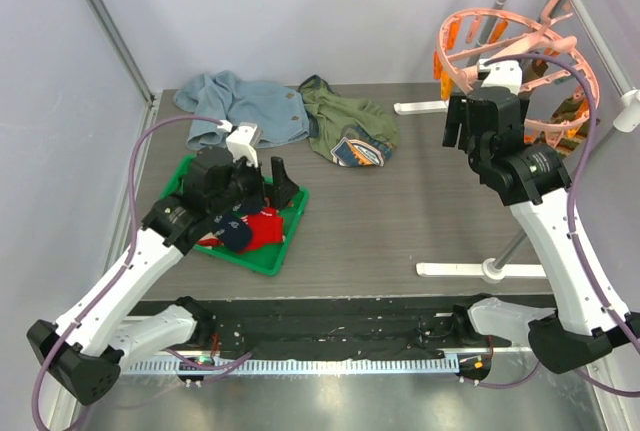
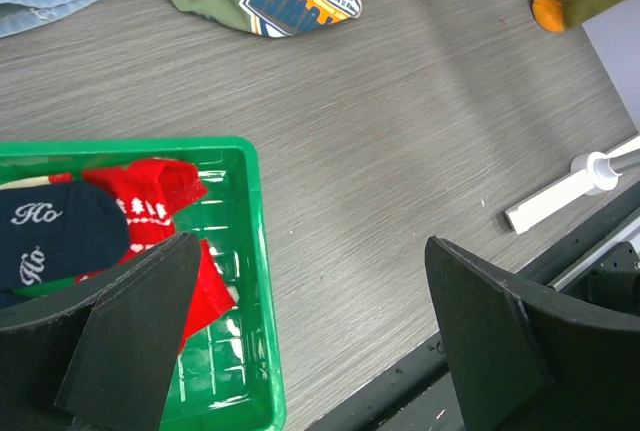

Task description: Remove the socks clipped to the hanger

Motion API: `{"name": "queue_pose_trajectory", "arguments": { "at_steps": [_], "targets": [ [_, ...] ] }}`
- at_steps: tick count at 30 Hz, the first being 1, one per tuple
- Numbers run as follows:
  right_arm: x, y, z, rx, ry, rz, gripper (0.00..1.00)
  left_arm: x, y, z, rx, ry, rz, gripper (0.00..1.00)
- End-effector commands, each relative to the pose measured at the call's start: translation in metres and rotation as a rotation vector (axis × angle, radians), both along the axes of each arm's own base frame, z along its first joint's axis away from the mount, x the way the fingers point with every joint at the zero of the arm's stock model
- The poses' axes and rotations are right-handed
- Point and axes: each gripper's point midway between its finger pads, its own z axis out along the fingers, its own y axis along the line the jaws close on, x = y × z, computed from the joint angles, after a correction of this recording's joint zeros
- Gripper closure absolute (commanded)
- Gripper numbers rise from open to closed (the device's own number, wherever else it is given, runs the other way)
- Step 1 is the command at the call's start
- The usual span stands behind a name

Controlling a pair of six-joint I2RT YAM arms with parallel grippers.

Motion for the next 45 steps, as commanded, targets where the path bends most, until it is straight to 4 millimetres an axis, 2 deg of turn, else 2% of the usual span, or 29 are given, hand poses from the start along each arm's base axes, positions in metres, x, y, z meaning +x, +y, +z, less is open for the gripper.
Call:
{"name": "queue_pose_trajectory", "arguments": {
  "at_steps": [1, 4, 8, 11, 15, 18, 23, 24, 25, 27, 28, 30, 31, 33, 36, 39, 42, 45],
  "targets": [
    [0.017, 0.014, 0.033, 0.040, -0.109, 0.067, 0.20, 0.004, -0.012, 0.025, -0.055, -0.044, -0.037, 0.00],
    [0.025, 0.021, 0.035, 0.047, -0.105, 0.091, 0.21, 0.007, -0.016, 0.023, -0.058, -0.037, -0.038, 0.00],
    [0.034, 0.033, 0.053, 0.099, -0.150, 0.126, 0.23, 0.012, -0.024, 0.024, -0.064, -0.039, -0.050, 0.00],
    [0.042, 0.042, 0.064, 0.132, -0.171, 0.150, 0.24, 0.016, -0.030, 0.032, -0.062, -0.064, -0.047, 0.00],
    [0.052, 0.056, 0.066, 0.166, -0.173, 0.196, 0.25, 0.023, -0.046, 0.036, -0.054, -0.081, -0.066, 0.00],
    [0.061, 0.064, 0.060, 0.175, -0.162, 0.213, 0.25, 0.026, -0.061, 0.043, -0.062, -0.104, -0.084, 0.00],
    [0.076, 0.073, 0.061, 0.191, -0.157, 0.227, 0.25, 0.032, -0.100, 0.049, -0.085, -0.131, -0.143, 0.00],
    [0.079, 0.076, 0.063, 0.193, -0.162, 0.232, 0.24, 0.028, -0.111, 0.056, -0.097, -0.145, -0.168, 0.00],
    [0.080, 0.076, 0.069, 0.198, -0.175, 0.234, 0.24, 0.031, -0.120, 0.053, -0.093, -0.147, -0.174, 0.00],
    [0.087, 0.081, 0.070, 0.198, -0.178, 0.243, 0.24, 0.024, -0.137, 0.063, -0.108, -0.176, -0.209, 0.00],
    [0.088, 0.081, 0.074, 0.197, -0.188, 0.247, 0.24, 0.025, -0.147, 0.061, -0.110, -0.179, -0.222, 0.00],
    [0.095, 0.084, 0.073, 0.192, -0.183, 0.258, 0.23, 0.022, -0.160, 0.069, -0.118, -0.193, -0.227, 0.00],
    [0.095, 0.086, 0.075, 0.192, -0.187, 0.267, 0.23, 0.026, -0.165, 0.060, -0.096, -0.175, -0.217, 0.00],
    [0.098, 0.091, 0.073, 0.201, -0.179, 0.285, 0.23, 0.029, -0.172, 0.064, -0.102, -0.161, -0.202, 0.00],
    [0.089, 0.097, 0.082, 0.236, -0.175, 0.323, 0.23, 0.026, -0.182, 0.071, -0.124, -0.160, -0.220, 0.00],
    [0.078, 0.094, 0.091, 0.258, -0.193, 0.319, 0.22, 0.026, -0.188, 0.078, -0.150, -0.176, -0.224, 0.00],
    [0.066, 0.079, 0.089, 0.219, -0.185, 0.276, 0.20, 0.026, -0.191, 0.080, -0.154, -0.176, -0.233, 0.00],
    [0.055, 0.056, 0.089, 0.151, -0.156, 0.192, 0.17, 0.022, -0.190, 0.076, -0.142, -0.164, -0.243, 0.00]
  ]
}}
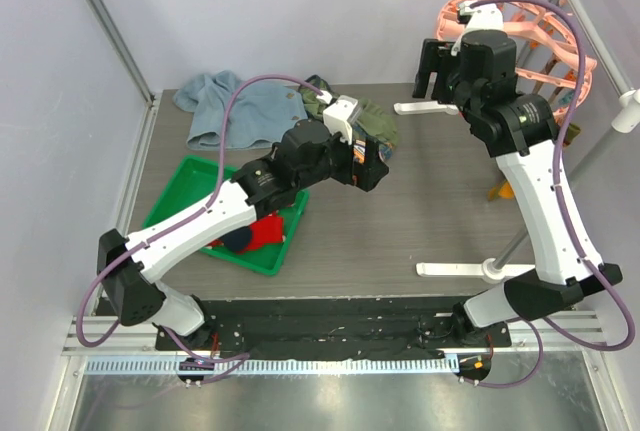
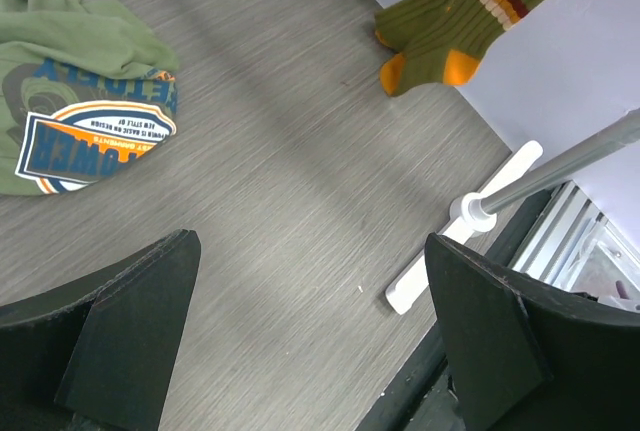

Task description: Remove the socks clipped to the hanger

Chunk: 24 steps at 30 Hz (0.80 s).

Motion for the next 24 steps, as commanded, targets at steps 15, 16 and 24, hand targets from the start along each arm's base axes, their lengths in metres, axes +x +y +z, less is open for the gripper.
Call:
{"name": "queue_pose_trajectory", "arguments": {
  "at_steps": [15, 16, 24],
  "targets": [
    [-0.066, -0.101, 0.024, -0.196, 0.002, -0.370, 0.13, -0.025, 0.035, 0.011, -0.047, -0.036, 0.028, 0.00],
    [-0.066, -0.106, 0.020, -0.191, 0.017, -0.390, 0.13, -0.025, 0.037, 0.011, -0.047, -0.035, 0.028, 0.00],
    [-0.047, -0.093, 0.028, -0.182, 0.029, -0.303, 0.13, -0.029, 0.046, 0.006, -0.028, -0.041, 0.034, 0.00]
  ]
}}
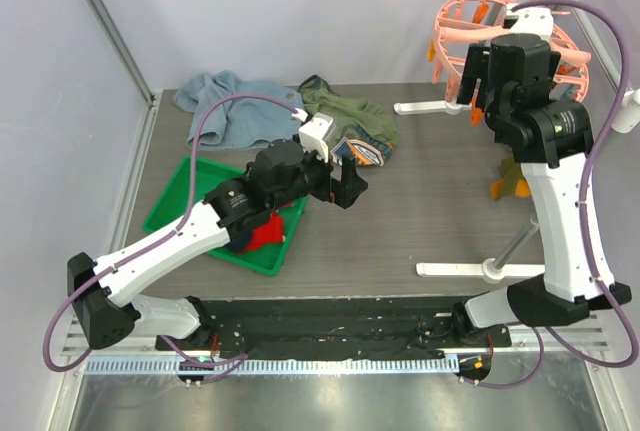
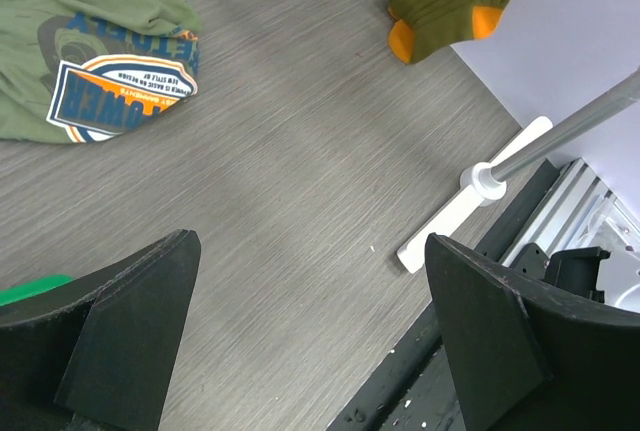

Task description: Remove the socks clipped to the hanger

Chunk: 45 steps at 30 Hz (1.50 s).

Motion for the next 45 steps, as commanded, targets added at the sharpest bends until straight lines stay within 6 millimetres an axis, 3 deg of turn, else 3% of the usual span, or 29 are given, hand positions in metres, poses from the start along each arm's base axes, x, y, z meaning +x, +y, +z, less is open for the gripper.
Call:
{"name": "queue_pose_trajectory", "arguments": {
  "at_steps": [1, 8, 14, 20, 22, 23, 27, 31, 37, 39, 40, 41, 42, 43, 45],
  "targets": [
    [0.010, 0.009, 0.013, 0.003, -0.007, 0.060, 0.13, -0.001, 0.004, 0.011, -0.026, -0.034, 0.010, 0.00],
    [0.038, 0.031, -0.004, 0.008, 0.032, 0.152, 0.14, 0.000, -0.002, 0.002, -0.010, -0.019, -0.005, 0.00],
    [0.071, 0.043, -0.016, -0.017, 0.046, 0.184, 0.27, 0.000, -0.016, -0.006, -0.053, -0.017, -0.041, 0.00],
    [0.111, 0.049, -0.001, -0.029, -0.047, 0.159, 0.33, -0.005, -0.035, -0.014, -0.079, 0.006, -0.093, 0.00],
    [0.127, 0.052, -0.004, -0.035, -0.046, 0.148, 0.36, -0.011, -0.043, -0.014, -0.089, 0.018, -0.122, 0.00],
    [0.131, 0.054, 0.007, -0.026, -0.080, 0.150, 0.37, -0.013, -0.047, -0.017, -0.085, 0.023, -0.132, 0.00],
    [0.143, 0.060, 0.025, 0.003, -0.153, 0.151, 0.29, -0.020, -0.056, -0.010, -0.092, 0.007, -0.144, 0.00],
    [0.139, 0.057, 0.040, 0.013, -0.198, 0.136, 0.21, -0.022, -0.062, -0.007, -0.094, 0.000, -0.151, 0.00],
    [0.111, 0.052, 0.055, 0.046, -0.230, 0.156, 0.17, -0.026, -0.073, -0.008, -0.082, -0.022, -0.173, 0.00],
    [0.093, 0.053, 0.065, 0.085, -0.253, 0.184, 0.17, -0.024, -0.080, 0.002, -0.052, -0.106, -0.165, 0.00],
    [0.087, 0.055, 0.068, 0.100, -0.261, 0.195, 0.17, -0.019, -0.088, -0.004, -0.029, -0.124, -0.166, 0.00],
    [0.083, 0.055, 0.064, 0.115, -0.249, 0.201, 0.17, -0.017, -0.094, 0.005, -0.025, -0.173, -0.169, 0.00],
    [0.066, 0.058, 0.075, 0.152, -0.281, 0.232, 0.17, -0.013, -0.103, 0.012, -0.054, -0.207, -0.172, 0.00],
    [0.062, 0.060, 0.070, 0.166, -0.267, 0.247, 0.17, -0.009, -0.111, 0.008, -0.054, -0.220, -0.179, 0.00],
    [0.038, 0.063, 0.081, 0.213, -0.298, 0.295, 0.17, -0.005, -0.123, 0.014, -0.084, -0.266, -0.192, 0.00]
  ]
}}
